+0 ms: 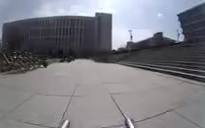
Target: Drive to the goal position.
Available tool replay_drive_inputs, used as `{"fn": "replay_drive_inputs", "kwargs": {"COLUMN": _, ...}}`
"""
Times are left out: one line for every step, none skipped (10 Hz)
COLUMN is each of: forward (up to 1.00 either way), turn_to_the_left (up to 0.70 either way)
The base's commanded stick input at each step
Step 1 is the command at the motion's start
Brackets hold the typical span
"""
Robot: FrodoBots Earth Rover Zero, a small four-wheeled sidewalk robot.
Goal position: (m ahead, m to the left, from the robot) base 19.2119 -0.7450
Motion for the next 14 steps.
{"fn": "replay_drive_inputs", "kwargs": {"forward": 0.85, "turn_to_the_left": 0.0}}
{"fn": "replay_drive_inputs", "kwargs": {"forward": 0.85, "turn_to_the_left": 0.0}}
{"fn": "replay_drive_inputs", "kwargs": {"forward": 0.85, "turn_to_the_left": 0.0}}
{"fn": "replay_drive_inputs", "kwargs": {"forward": 0.85, "turn_to_the_left": 0.0}}
{"fn": "replay_drive_inputs", "kwargs": {"forward": 0.85, "turn_to_the_left": 0.0}}
{"fn": "replay_drive_inputs", "kwargs": {"forward": 0.85, "turn_to_the_left": 0.0}}
{"fn": "replay_drive_inputs", "kwargs": {"forward": 0.85, "turn_to_the_left": 0.0}}
{"fn": "replay_drive_inputs", "kwargs": {"forward": 0.85, "turn_to_the_left": 0.0}}
{"fn": "replay_drive_inputs", "kwargs": {"forward": 0.85, "turn_to_the_left": 0.0}}
{"fn": "replay_drive_inputs", "kwargs": {"forward": 0.85, "turn_to_the_left": 0.0}}
{"fn": "replay_drive_inputs", "kwargs": {"forward": 0.85, "turn_to_the_left": 0.0}}
{"fn": "replay_drive_inputs", "kwargs": {"forward": 0.85, "turn_to_the_left": 0.0}}
{"fn": "replay_drive_inputs", "kwargs": {"forward": 0.85, "turn_to_the_left": -0.08}}
{"fn": "replay_drive_inputs", "kwargs": {"forward": 0.85, "turn_to_the_left": -0.28}}
